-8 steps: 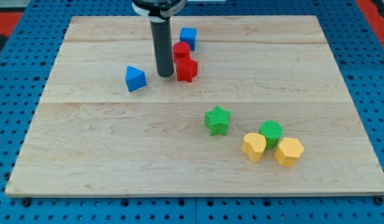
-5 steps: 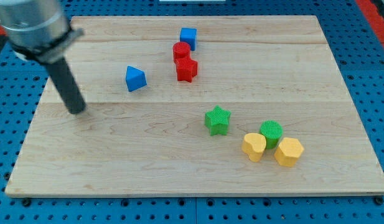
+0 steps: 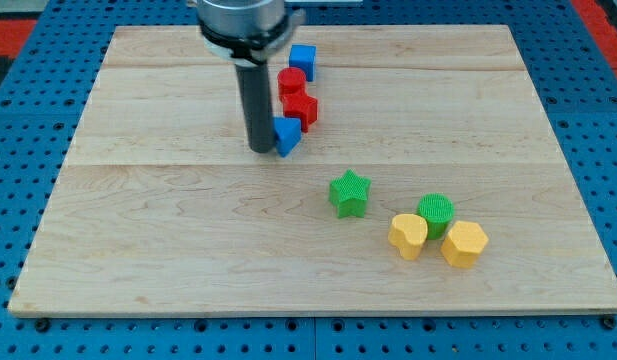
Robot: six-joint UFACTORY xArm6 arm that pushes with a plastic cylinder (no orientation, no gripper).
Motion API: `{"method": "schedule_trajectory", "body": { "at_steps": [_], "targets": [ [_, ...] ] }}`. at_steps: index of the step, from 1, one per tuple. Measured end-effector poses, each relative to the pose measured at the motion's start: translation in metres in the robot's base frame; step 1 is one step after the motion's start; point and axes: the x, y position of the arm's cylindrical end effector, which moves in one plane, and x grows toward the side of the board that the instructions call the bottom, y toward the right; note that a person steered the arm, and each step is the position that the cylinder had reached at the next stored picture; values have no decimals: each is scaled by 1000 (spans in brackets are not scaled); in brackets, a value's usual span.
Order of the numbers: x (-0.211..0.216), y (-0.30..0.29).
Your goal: Place the triangle parallel to the right of the red circle
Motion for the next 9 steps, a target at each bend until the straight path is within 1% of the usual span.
{"method": "schedule_trajectory", "body": {
  "at_steps": [1,2,3,4,5,6,7,8,9],
  "targets": [
    [19,21],
    [22,20],
    [-5,-57],
    [-22,-24],
    [-21,59],
    [-18,114],
    [-18,144],
    [-41,149],
    [-48,140]
  ]
}}
